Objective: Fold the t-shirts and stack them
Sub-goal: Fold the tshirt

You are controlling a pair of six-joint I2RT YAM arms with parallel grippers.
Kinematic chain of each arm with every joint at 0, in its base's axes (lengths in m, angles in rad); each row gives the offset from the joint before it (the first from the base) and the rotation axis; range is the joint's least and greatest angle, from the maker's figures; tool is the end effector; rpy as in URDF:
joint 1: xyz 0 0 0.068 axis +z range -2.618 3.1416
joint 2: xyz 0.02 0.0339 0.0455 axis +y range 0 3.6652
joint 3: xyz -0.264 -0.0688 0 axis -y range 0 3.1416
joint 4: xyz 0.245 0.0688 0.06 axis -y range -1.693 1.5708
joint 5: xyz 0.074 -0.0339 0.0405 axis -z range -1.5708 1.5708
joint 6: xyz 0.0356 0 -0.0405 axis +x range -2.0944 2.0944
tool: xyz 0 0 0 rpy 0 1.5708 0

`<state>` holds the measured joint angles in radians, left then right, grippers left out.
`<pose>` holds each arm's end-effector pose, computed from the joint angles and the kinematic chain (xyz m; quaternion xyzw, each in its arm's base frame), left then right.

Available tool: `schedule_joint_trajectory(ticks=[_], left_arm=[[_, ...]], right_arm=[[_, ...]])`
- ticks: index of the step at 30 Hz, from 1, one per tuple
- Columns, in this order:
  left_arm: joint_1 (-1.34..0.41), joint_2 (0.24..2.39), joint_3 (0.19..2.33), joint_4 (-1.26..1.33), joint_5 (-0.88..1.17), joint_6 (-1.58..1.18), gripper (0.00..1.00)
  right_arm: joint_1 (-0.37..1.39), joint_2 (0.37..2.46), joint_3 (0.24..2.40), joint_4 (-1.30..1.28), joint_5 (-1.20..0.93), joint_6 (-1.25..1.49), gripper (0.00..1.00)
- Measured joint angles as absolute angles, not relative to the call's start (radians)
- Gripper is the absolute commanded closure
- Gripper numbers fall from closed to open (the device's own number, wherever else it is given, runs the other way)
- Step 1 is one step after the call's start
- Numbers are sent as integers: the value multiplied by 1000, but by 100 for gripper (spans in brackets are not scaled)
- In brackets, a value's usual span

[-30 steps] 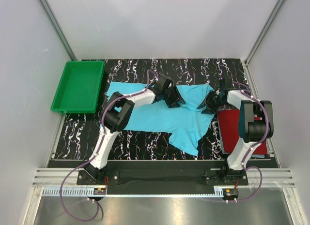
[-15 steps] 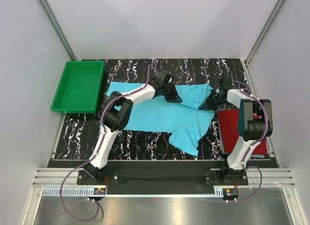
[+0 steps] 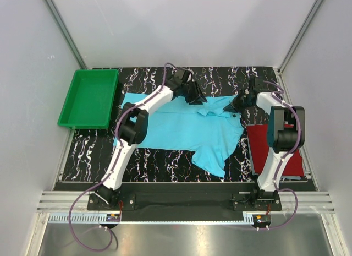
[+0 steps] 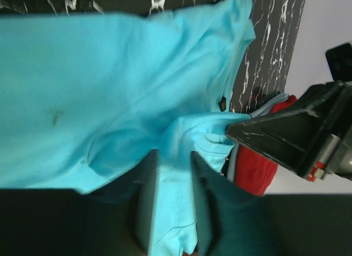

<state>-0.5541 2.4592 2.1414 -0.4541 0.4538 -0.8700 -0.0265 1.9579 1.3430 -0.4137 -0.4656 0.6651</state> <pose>0.4615 -0.3039 0.1865 -0.0548 0.9002 -0.4045 0.1515 0.4093 0.0051 0.1750 0.2596 0.9029 0.2928 0.1776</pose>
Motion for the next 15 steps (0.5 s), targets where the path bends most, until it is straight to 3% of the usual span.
schedule_joint_trajectory(ticks=[3, 6, 11, 15], left_arm=[[-539, 2469, 2166, -473, 449, -838, 50], [-529, 2435, 2107, -497, 426, -792, 49], [-530, 2254, 1840, -530, 383, -770, 61], [-554, 2140, 1699, -472, 386, -783, 64]], right_arm=[[-28, 1999, 1375, -413, -466, 675, 100], [-34, 2011, 1378, -416, -466, 675, 100], [-47, 2011, 1380, -416, -464, 671, 100], [-49, 2011, 1385, -417, -464, 670, 100]])
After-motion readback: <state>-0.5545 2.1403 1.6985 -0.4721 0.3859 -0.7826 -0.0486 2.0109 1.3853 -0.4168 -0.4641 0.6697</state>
